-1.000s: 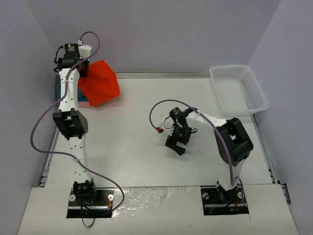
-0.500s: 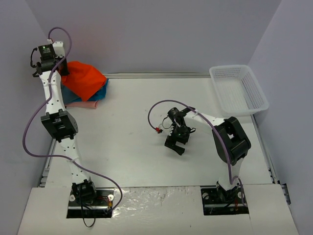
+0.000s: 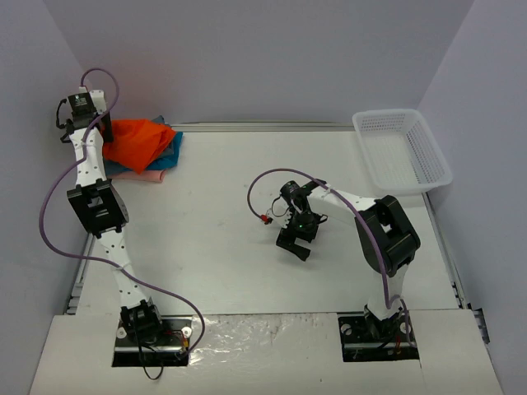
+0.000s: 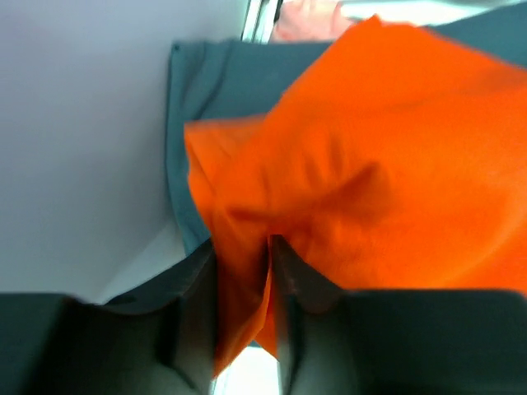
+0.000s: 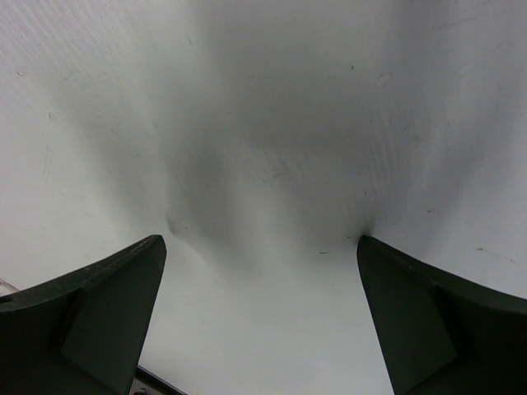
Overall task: Fold and stack the t-shirts
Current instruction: Put the neatly folded tshirt into the corner of the board with the left arm
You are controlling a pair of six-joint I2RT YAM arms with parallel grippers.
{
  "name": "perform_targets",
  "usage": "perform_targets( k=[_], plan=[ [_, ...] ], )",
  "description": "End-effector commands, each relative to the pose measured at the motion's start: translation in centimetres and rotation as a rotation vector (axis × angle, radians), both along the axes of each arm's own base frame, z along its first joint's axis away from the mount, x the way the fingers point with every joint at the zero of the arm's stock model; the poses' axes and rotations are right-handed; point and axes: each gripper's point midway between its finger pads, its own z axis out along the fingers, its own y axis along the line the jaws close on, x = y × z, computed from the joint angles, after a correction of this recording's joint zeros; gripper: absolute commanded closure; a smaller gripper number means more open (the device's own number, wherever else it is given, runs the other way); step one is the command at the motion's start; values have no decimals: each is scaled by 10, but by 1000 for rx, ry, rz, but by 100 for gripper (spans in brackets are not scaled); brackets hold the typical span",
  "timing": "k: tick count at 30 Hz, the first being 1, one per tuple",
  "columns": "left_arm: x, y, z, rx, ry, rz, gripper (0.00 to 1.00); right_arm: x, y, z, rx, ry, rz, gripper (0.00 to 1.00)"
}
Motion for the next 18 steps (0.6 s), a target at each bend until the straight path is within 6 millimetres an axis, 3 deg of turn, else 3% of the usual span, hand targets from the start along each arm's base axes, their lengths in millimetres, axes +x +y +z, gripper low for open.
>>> perform_targets(
  k=[1,2,5,7,9,10,12,13,14,15,16,17,18],
  plan=[
    [4,20,6,65,-33,45,69,-31,-28,-45,-106,153,-9,0],
    [3,21,5,69,-30,51,54,-31,-29,-46,-109,155,-12,0],
    [1,24,15,108,-38,69,42,-32,-30,-46,-114,155,-11,0],
    [2,23,26,124,-65,70,30,-32,-30,-46,-117,152,-14,0],
    [-4,20,49,143,-108,68,21,-28,-29,-45,-116,142,-20,0],
    [-11,19,72,158,-141,70,20,-27,-29,-43,-115,134,-23,0],
    [-18,13,90,164,-160,66,17,-20,-26,-39,-110,111,-28,0],
    [-27,7,118,175,-199,62,16,-17,-24,-35,-98,98,-36,0],
    [-33,2,132,179,-216,57,15,-14,-21,-31,-84,86,-40,0],
    [-40,-5,133,167,-210,42,15,-11,-17,-27,-66,75,-41,0],
    [-54,-19,168,164,-270,23,15,-8,-15,-21,-48,57,-47,0],
    [-62,-30,181,156,-298,1,15,-5,-13,-17,-32,45,-50,0],
    [-69,-41,169,130,-271,-28,15,-3,-13,-14,-22,36,-53,0]
  ],
)
